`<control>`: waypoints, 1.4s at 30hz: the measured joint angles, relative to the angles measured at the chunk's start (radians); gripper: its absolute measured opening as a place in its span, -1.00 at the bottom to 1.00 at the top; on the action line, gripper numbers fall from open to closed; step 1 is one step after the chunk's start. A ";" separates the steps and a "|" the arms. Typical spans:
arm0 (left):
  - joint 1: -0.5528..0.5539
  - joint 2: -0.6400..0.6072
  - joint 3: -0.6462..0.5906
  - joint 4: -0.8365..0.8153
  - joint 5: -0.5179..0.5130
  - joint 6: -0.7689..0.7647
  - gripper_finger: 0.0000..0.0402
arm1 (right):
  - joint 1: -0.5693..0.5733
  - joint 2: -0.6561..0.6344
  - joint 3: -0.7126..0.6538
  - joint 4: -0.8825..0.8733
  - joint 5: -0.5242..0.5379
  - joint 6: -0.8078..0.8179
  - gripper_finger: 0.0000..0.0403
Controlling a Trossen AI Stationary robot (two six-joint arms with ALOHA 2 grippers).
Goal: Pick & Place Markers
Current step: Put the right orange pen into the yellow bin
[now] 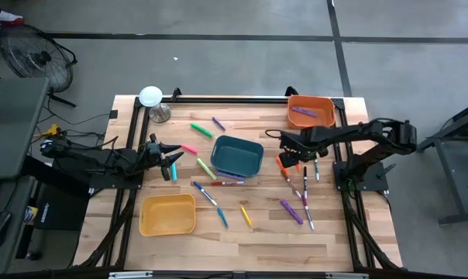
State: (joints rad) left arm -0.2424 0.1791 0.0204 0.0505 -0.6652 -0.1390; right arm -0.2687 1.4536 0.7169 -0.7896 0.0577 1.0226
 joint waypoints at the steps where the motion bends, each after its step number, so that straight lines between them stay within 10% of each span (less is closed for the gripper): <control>1: 0.000 0.000 0.000 0.000 0.000 -0.004 -0.37 | 0.003 0.000 -0.007 0.015 0.003 0.002 -0.12; 42: 0.000 0.000 0.000 0.000 -0.001 -0.016 -0.37 | 0.067 0.109 -0.008 0.072 0.084 0.105 -0.13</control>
State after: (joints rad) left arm -0.2424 0.1791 0.0204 0.0505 -0.6659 -0.1547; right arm -0.2015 1.5623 0.7086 -0.7172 0.1417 1.1275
